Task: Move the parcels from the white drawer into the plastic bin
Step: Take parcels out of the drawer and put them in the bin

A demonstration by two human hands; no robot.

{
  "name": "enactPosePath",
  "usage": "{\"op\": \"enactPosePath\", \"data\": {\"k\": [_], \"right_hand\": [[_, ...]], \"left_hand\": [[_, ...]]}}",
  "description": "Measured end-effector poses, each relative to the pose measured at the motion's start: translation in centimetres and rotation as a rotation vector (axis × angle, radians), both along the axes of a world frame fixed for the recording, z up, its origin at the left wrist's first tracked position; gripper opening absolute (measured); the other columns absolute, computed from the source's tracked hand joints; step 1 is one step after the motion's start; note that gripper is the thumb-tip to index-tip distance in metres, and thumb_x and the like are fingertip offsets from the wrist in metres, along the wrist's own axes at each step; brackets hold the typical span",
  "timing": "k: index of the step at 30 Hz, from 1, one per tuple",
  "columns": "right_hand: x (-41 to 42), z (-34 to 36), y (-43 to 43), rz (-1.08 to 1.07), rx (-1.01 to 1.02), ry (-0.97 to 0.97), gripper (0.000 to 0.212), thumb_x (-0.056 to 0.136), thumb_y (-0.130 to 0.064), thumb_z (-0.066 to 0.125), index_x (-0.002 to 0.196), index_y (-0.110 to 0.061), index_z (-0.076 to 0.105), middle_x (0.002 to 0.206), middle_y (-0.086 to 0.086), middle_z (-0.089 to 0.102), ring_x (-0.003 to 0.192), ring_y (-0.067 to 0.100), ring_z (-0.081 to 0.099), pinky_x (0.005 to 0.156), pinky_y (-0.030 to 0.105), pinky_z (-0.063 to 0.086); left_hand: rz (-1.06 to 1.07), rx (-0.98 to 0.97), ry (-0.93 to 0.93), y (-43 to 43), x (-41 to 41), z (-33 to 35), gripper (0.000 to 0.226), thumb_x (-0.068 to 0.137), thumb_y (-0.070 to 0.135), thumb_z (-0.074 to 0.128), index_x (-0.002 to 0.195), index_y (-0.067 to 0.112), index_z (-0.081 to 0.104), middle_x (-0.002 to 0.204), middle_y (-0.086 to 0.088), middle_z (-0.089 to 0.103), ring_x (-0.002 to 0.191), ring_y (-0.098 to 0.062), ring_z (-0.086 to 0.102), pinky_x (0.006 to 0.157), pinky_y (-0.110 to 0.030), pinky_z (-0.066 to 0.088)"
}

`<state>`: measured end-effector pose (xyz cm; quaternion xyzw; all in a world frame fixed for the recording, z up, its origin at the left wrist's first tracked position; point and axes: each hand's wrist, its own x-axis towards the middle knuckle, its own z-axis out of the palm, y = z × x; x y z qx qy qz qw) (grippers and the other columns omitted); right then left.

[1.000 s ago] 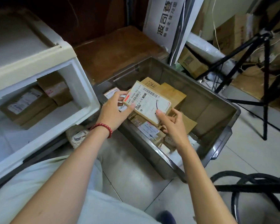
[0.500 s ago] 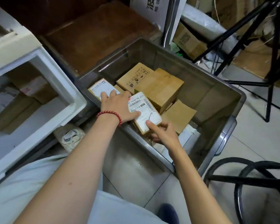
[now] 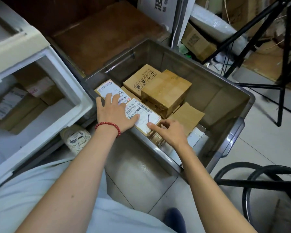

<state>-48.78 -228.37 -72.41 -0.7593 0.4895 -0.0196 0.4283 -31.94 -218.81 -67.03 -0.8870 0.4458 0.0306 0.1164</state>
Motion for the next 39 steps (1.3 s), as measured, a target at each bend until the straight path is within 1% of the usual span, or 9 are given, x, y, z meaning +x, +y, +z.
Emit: {"op": "enactPosePath", "data": {"k": [2,4,8,12,17,20,25,32,39], "right_hand": [[-0.1,0.5,-0.6,0.102,-0.037,0.083,0.110,0.046,-0.100,0.036,0.126,-0.029,0.062,0.135,0.003,0.053,0.126,0.025,0.045,0.101,0.049,0.043],[-0.7,1.7,-1.1,0.241,-0.042,0.210,0.098,0.061,-0.095,0.035,0.138,-0.036,0.050,0.153,0.007,0.033,0.140,0.031,0.026,0.112,0.052,0.028],[-1.2,2.9,-0.6,0.290,-0.233,0.342,0.089,0.075,-0.084,0.034,0.148,-0.034,0.032,0.161,0.005,0.015,0.146,0.033,0.011,0.115,0.056,0.010],[1.8,3.9,2.3,0.173,-0.335,-0.009,0.084,0.080,-0.080,0.038,0.145,-0.026,0.039,0.150,0.000,0.041,0.135,0.023,0.037,0.113,0.048,0.029],[7.2,5.7,7.7,0.512,-0.482,-0.211,0.072,0.084,-0.072,0.046,0.142,-0.029,0.043,0.146,-0.007,0.046,0.138,0.014,0.034,0.119,0.046,0.009],[11.2,5.8,10.7,0.684,-0.527,-0.281,0.070,0.083,-0.067,0.054,0.139,-0.026,0.049,0.141,-0.005,0.051,0.134,0.016,0.039,0.118,0.044,0.016],[17.7,5.4,13.4,0.912,-0.519,-0.257,0.074,0.085,-0.066,0.052,0.142,-0.021,0.046,0.143,0.000,0.048,0.133,0.020,0.041,0.113,0.038,0.029],[29.2,2.5,15.5,1.075,-0.568,-0.134,0.075,0.088,-0.063,0.048,0.145,-0.016,0.037,0.148,0.010,0.039,0.134,0.029,0.037,0.109,0.038,0.030],[40.5,-2.0,16.7,1.204,-0.417,-0.050,0.076,0.086,-0.063,0.052,0.149,-0.030,0.025,0.158,0.002,0.021,0.142,0.031,0.026,0.115,0.046,0.029]], "left_hand": [[0.016,-0.022,0.020,0.9,-0.1,-0.1,0.074,0.085,0.075,0.023,0.139,0.029,0.043,0.154,-0.006,0.026,0.141,-0.030,0.015,0.113,-0.054,0.012],[0.027,-0.084,0.027,2.1,-0.2,-0.2,0.075,0.085,0.074,0.020,0.143,0.030,0.038,0.154,-0.005,0.027,0.141,-0.028,0.017,0.113,-0.054,0.013],[0.073,-0.274,-0.025,5.7,0.5,0.1,0.067,0.089,0.065,0.035,0.142,0.025,0.038,0.148,-0.005,0.036,0.135,-0.027,0.030,0.107,-0.050,0.025],[0.196,-0.328,-0.049,11.3,1.7,-0.2,0.063,0.086,0.056,0.050,0.138,0.020,0.045,0.140,-0.007,0.047,0.127,-0.030,0.041,0.101,-0.049,0.035],[0.436,-0.299,-0.040,18.9,2.8,-1.5,0.064,0.085,0.055,0.056,0.136,0.018,0.047,0.134,-0.009,0.052,0.122,-0.032,0.045,0.096,-0.049,0.035],[0.594,-0.266,0.007,21.8,4.6,-2.0,0.066,0.085,0.058,0.052,0.137,0.019,0.043,0.137,-0.010,0.048,0.124,-0.032,0.042,0.097,-0.046,0.036],[0.680,-0.294,0.032,23.7,9.5,-1.3,0.068,0.088,0.059,0.047,0.142,0.020,0.036,0.141,-0.011,0.041,0.128,-0.033,0.038,0.096,-0.045,0.036],[0.776,-0.269,0.045,26.0,18.5,-3.4,0.070,0.088,0.059,0.046,0.145,0.021,0.029,0.145,-0.012,0.033,0.131,-0.033,0.034,0.100,-0.046,0.034],[0.792,-0.325,0.054,27.1,26.2,-9.0,0.073,0.085,0.055,0.055,0.147,0.033,0.023,0.147,-0.014,0.030,0.129,-0.038,0.034,0.102,-0.050,0.035]]}}
